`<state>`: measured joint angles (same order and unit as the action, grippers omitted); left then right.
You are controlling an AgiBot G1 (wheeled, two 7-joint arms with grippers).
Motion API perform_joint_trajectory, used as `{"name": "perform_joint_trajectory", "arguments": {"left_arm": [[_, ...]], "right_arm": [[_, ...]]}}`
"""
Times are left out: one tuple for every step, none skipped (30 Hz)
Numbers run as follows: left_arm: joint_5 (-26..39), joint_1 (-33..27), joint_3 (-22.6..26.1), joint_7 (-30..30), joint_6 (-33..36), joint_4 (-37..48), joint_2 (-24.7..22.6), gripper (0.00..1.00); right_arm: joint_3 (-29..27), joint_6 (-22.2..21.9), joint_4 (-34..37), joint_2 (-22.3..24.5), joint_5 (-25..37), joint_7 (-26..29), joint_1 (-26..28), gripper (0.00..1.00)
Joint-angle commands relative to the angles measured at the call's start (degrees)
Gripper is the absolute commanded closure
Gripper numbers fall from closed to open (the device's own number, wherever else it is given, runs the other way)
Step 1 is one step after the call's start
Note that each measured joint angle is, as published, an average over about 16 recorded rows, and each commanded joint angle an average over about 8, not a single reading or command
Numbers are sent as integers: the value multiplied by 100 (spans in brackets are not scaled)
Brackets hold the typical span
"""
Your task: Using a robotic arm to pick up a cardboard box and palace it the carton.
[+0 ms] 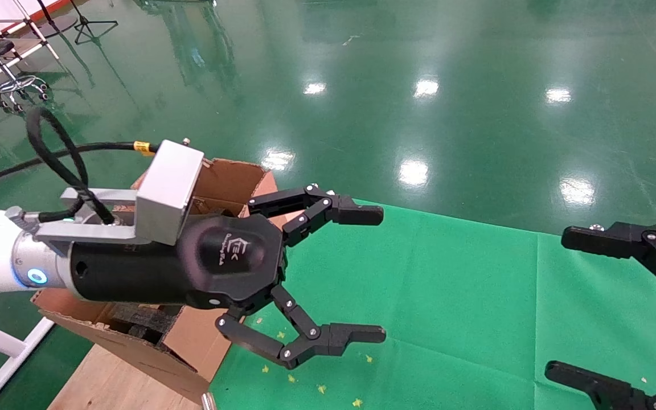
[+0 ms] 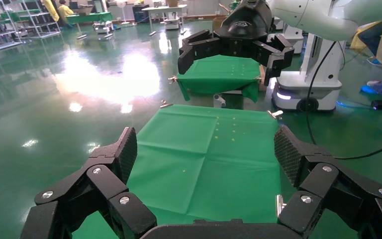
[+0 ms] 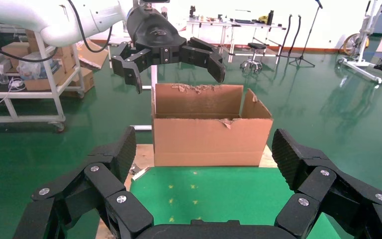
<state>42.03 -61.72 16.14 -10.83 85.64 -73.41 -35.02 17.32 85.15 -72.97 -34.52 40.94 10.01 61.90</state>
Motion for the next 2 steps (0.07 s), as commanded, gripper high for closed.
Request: {"name": "perform_joint_trajectory", "arguments": {"left_arm": [[0,0,0,0,0,0,0,0],[0,0,0,0,0,0,0,0]], "right_arm": [[0,0,0,0,0,0,0,0],[0,0,0,0,0,0,0,0]]}}
